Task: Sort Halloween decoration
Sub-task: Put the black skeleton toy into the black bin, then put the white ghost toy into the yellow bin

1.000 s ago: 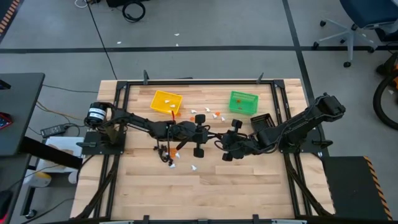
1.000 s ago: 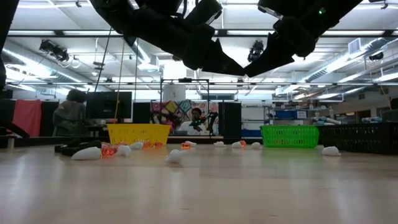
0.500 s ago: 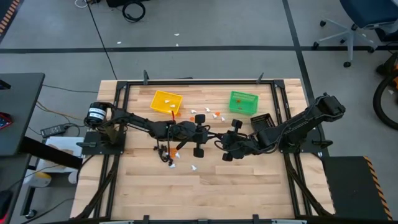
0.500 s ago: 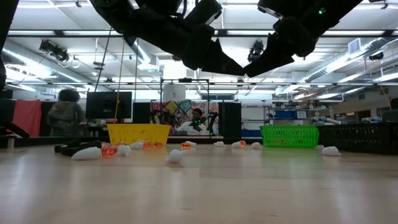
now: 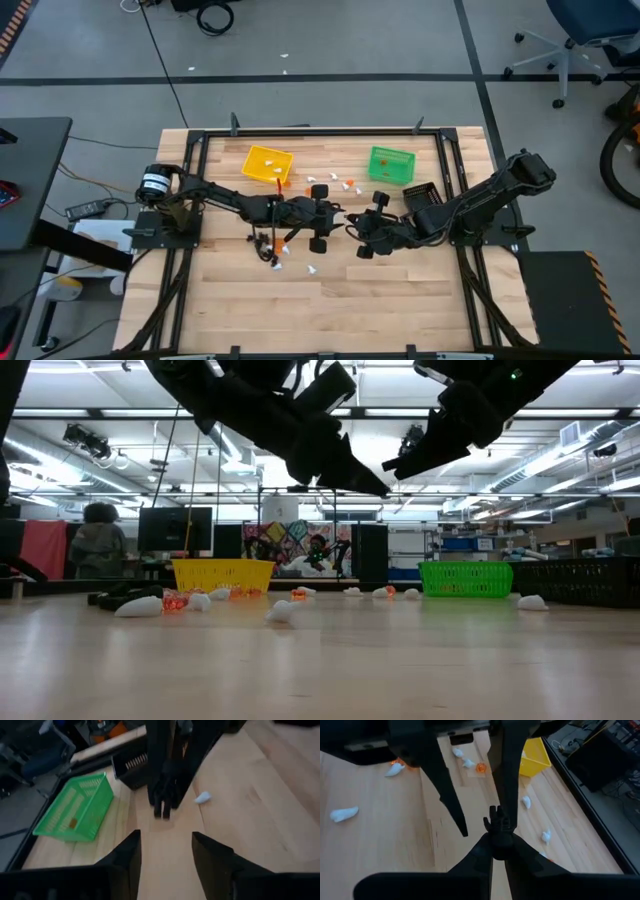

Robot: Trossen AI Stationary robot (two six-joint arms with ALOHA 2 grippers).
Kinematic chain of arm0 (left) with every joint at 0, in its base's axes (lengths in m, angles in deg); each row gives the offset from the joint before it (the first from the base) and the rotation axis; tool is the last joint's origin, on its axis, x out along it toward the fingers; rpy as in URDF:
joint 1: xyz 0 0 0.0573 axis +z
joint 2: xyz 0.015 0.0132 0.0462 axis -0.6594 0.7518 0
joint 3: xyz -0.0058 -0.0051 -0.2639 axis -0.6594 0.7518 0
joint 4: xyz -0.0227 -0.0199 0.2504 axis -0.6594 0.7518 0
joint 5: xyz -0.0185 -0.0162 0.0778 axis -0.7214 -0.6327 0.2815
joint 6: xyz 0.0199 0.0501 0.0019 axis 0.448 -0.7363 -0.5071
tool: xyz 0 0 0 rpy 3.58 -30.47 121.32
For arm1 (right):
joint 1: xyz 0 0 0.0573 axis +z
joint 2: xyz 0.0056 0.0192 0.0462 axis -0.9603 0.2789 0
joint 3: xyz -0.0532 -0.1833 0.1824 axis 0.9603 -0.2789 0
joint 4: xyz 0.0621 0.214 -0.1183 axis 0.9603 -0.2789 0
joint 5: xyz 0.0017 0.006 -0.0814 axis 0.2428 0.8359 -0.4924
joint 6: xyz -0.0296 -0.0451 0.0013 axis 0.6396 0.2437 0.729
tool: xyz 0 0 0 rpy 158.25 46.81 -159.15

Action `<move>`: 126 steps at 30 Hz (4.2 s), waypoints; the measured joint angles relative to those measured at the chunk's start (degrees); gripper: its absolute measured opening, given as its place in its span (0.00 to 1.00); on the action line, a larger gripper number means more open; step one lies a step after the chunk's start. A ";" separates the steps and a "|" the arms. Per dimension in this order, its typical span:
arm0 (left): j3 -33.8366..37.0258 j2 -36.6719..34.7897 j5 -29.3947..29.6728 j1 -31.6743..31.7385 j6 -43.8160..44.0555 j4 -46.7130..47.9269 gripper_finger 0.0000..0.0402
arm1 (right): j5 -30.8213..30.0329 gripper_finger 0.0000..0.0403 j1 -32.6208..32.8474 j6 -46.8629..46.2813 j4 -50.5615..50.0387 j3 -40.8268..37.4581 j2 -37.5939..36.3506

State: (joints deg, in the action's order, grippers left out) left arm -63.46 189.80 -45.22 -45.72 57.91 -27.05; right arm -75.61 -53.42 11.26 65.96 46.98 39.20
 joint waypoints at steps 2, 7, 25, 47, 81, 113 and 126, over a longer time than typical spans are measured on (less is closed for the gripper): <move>0.00 0.00 0.18 0.00 0.55 1.10 0.39 | 0.06 0.10 0.00 -1.41 -1.55 0.02 -0.78; 0.00 0.00 0.41 0.00 0.99 3.49 0.40 | 3.06 0.10 -0.34 -8.55 -9.40 0.09 -2.64; 0.00 0.00 0.43 -0.04 4.59 5.78 0.40 | 23.11 0.10 -11.44 -52.33 -55.73 4.63 -3.43; 0.05 0.00 0.44 -1.04 3.06 6.13 0.40 | 37.26 0.30 -22.12 -51.72 -68.42 4.66 -3.41; 21.42 -14.21 -4.58 -5.29 9.60 -5.74 0.40 | -7.25 0.47 15.29 -70.74 -25.69 -2.81 15.00; 21.40 -14.14 -4.47 -4.70 8.28 -7.29 0.40 | -16.00 0.51 22.39 -57.00 2.55 -18.54 19.04; 21.40 -14.14 -4.45 -4.70 6.87 -6.88 0.40 | -11.09 0.34 20.02 -54.37 4.31 -17.86 18.81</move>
State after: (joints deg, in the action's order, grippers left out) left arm -42.06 175.66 -49.67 -50.42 64.78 -33.93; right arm -86.70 -33.40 -43.10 70.27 29.12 58.01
